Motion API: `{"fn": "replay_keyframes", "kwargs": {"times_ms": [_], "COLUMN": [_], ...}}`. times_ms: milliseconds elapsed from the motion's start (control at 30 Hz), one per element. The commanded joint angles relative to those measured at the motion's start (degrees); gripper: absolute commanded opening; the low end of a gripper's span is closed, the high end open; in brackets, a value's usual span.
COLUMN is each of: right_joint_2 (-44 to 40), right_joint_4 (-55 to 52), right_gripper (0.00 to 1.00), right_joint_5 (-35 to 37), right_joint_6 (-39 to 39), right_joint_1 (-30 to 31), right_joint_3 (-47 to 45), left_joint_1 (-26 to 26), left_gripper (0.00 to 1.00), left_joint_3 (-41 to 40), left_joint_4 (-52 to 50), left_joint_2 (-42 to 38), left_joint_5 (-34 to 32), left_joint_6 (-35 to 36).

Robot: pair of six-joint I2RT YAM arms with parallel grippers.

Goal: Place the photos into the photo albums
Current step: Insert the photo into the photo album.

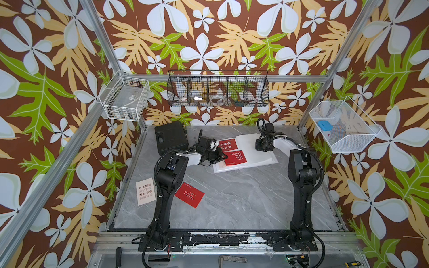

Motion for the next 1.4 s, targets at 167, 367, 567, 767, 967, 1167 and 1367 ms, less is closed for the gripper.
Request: {"fn": "replay_keyframes", "kwargs": {"times_ms": [167,367,567,767,967,1167,1367], "right_joint_2": [0.9,0.6,0.9,-0.1,-4.0,-6.2,-4.8], "right_joint_4": [-6.2,-6.0,-5.9,-5.3,-0.3,2.5,3.6], "right_gripper": [0.17,0.17,0.17,0.23,0.49,0.68,0.81], "right_joint_5": [-0.7,-0.8,-1.2,-2.1,-8.0,-10.2,-11.6], "right_joint_6": [0.5,0.6,0.8,1.2,3.8,3.4,1.3], "right_joint_1": [-0.1,0.0,0.0,-0.2,-3.1,-7.2,-10.2], "right_joint_3": [-1.3,-1.7,-1.4,-1.8,-5.5,-8.2,-8.1], "left_joint_1": [-0.4,-0.5,-1.5,-2.2,-3.2,-4.0,-4.4], "left_gripper": [0.0,0.0,0.0,0.0,0.0,0.0,0.1], "left_joint_3": [1.5,1.8,3.3,5.1,4.6,4.5,5.2], "left_joint_4": [-1.6,-4.6,-4.6,-3.2,1.6,4.7,2.1], "left_joint_2": [0.6,0.0,0.9,1.9,2.3,3.0,2.9], "left_joint_5": [0.8,0.8,0.7,-0.2,-2.1,-3.1,-5.2], "left_joint_6": [-0.2,1.0,0.2,-1.3,-5.0,-6.9,-5.2]}}
